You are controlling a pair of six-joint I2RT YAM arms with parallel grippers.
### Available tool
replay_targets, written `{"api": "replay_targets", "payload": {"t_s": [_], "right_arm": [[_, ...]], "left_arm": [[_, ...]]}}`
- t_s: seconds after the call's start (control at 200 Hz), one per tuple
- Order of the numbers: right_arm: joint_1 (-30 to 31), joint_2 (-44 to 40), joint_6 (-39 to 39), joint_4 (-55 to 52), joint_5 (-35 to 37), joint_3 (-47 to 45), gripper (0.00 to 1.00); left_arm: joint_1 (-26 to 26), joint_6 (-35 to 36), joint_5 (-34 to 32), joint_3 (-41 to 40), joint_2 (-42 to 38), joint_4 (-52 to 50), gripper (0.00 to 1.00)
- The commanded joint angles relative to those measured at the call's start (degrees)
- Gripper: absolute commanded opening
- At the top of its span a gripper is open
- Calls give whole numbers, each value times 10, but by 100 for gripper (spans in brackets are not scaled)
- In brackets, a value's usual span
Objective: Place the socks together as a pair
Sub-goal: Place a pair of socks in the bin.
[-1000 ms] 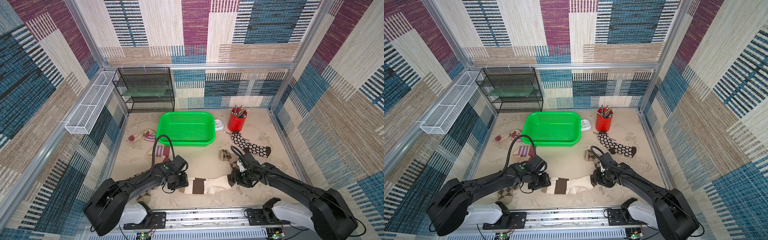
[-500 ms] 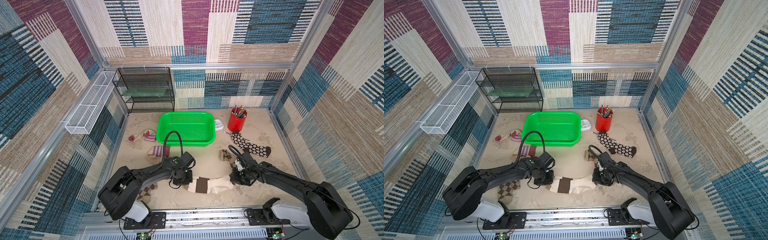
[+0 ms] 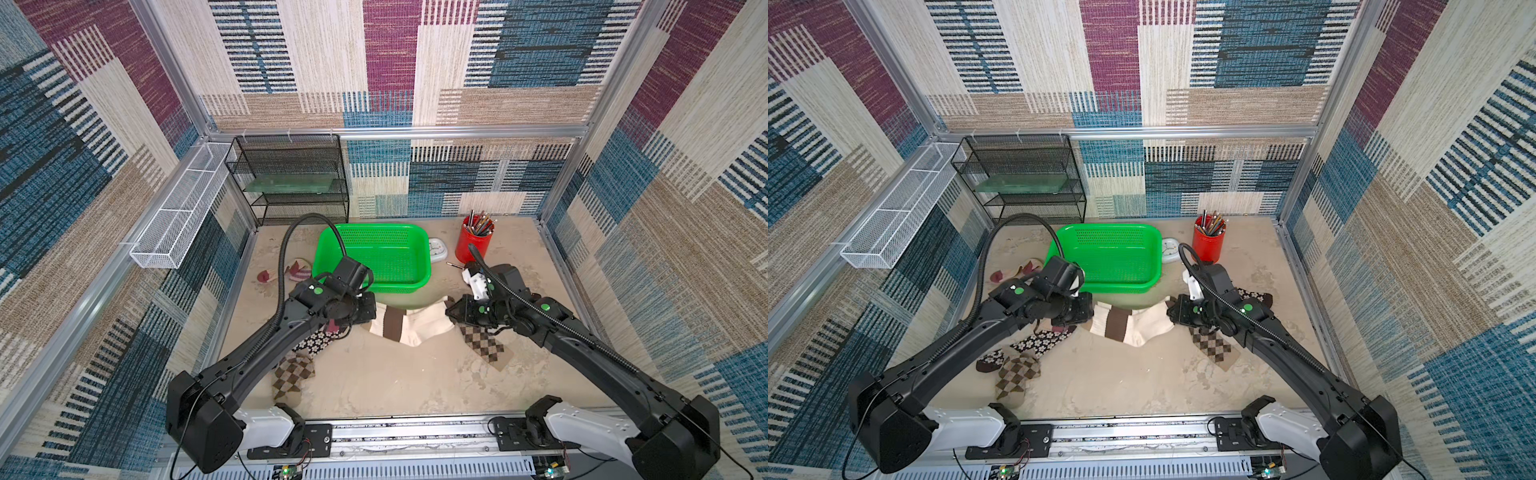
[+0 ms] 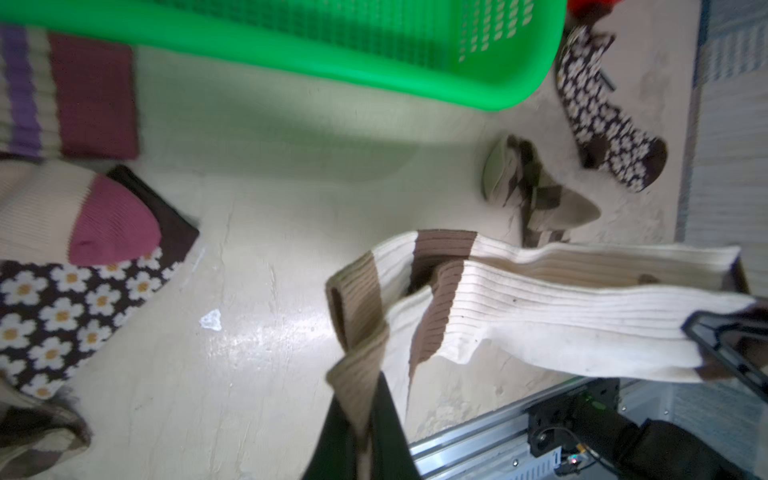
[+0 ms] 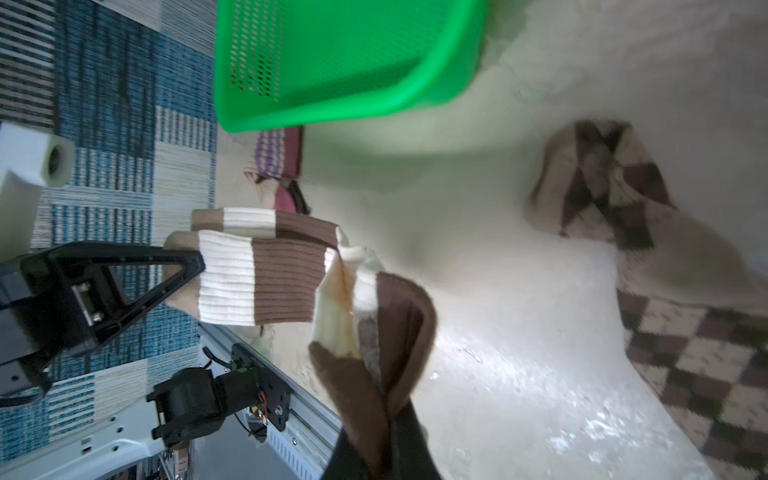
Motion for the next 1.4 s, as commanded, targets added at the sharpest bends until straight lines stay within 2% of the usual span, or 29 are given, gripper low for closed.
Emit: {"api": "replay_targets", "payload": {"t_s": [0.0,0.145,0.441,0.791,0.971,1.077,1.177,1.257,1.337,1.392], "right_arm": [[0,65,-19,10,-17,79,1],[-1,180,-27,1,-24,204,1],[-12,391,-55,-15,-45,410,1],[-42,548,-70,-5,-31,492,2],[-44,604,-79,-28,-16,544,5],[-43,625,-82,-49,2,573,12],[-44,632,-80,-60,23,584,19],[-44,634,-80,-69,37,588,27],[-45,636,-80,-92,55,600,45],[-45,631,-80,-98,62,600,50]], "left_arm": [[43,64,17,61,28,-50,8],[105,108,35,158,94,-66,7],[172,155,40,293,239,-69,7],[203,181,30,432,406,-82,8],[203,201,20,538,499,-136,8],[203,208,1,548,522,-140,9],[204,211,-16,551,535,-139,15],[205,211,-26,556,541,-141,27],[207,212,-32,564,545,-146,39],[208,213,-35,573,546,-152,47]]}}
